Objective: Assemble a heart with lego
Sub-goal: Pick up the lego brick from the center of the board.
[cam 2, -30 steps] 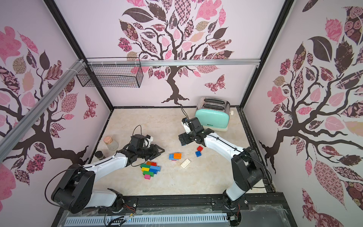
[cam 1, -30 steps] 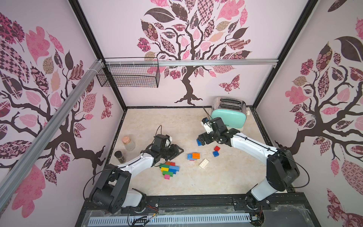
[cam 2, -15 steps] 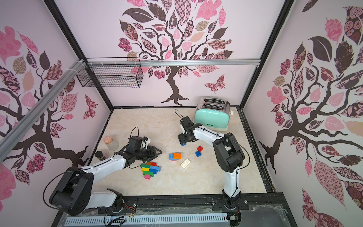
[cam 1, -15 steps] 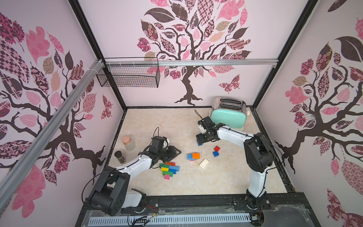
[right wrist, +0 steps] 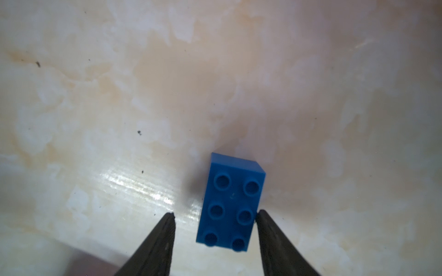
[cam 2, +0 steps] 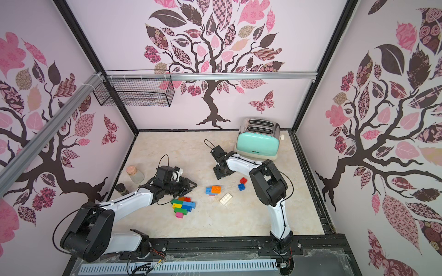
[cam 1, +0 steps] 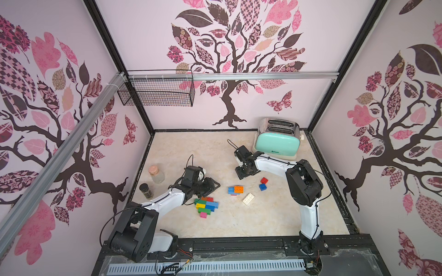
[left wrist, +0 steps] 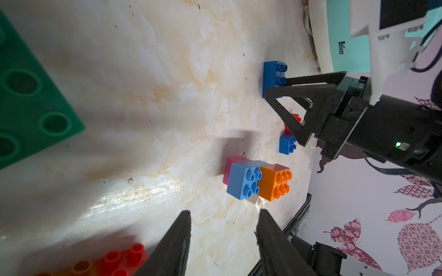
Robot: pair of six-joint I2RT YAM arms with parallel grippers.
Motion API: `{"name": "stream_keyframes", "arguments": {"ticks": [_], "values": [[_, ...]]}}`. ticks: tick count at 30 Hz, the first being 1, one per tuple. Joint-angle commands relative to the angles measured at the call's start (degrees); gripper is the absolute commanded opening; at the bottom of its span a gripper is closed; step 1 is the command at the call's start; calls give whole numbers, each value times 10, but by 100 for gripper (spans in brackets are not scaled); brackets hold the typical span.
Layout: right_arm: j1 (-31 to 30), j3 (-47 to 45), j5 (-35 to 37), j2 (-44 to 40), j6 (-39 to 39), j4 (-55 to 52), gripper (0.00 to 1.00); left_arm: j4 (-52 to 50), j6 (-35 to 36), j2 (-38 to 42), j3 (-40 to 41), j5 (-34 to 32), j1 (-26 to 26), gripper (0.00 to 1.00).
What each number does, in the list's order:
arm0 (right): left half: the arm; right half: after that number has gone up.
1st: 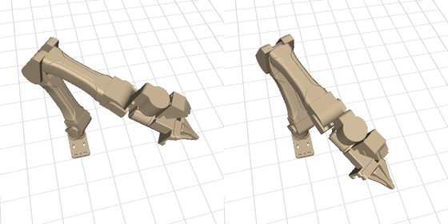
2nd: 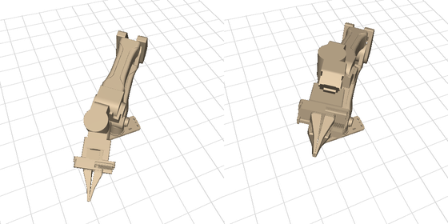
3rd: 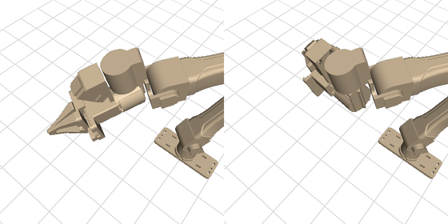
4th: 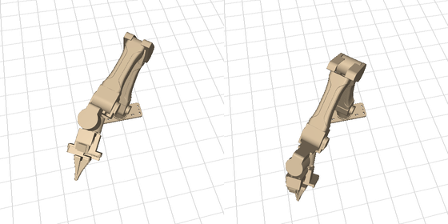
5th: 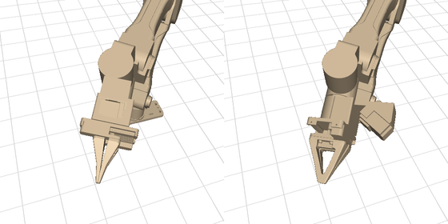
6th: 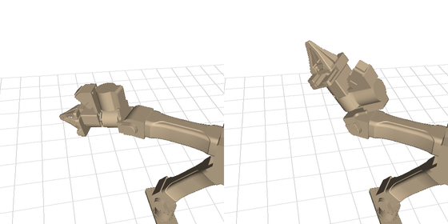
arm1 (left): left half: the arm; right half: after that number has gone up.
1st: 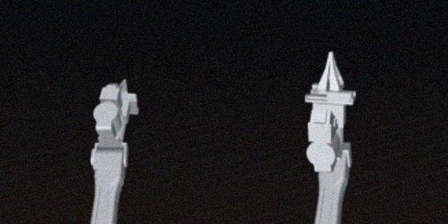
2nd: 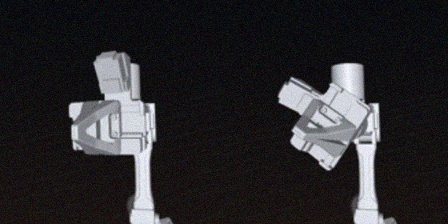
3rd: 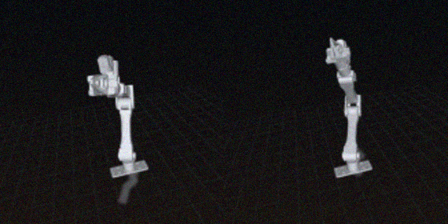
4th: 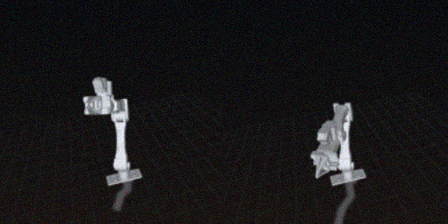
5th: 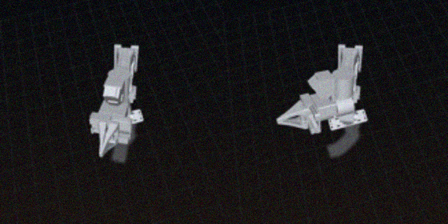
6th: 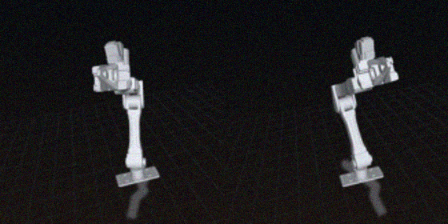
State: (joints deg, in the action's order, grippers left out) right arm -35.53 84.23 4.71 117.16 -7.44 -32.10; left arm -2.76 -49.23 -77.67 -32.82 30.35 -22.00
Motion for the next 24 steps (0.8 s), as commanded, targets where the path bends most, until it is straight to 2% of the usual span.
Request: {"name": "stream_keyframes", "arguments": {"ticks": [1, 3, 24], "values": [[2, 28, 18, 13, -7, -28, 55, 3, 12, -5, 6, -4, 3, 48], [2, 33, 21, 20, -9, -34, 51, 3, 13, -6, 7, -5, 3, 48], [2, 36, 2, 25, 2, -31, 37, 3, 13, -5, 12, -8, 4, 48]]}}
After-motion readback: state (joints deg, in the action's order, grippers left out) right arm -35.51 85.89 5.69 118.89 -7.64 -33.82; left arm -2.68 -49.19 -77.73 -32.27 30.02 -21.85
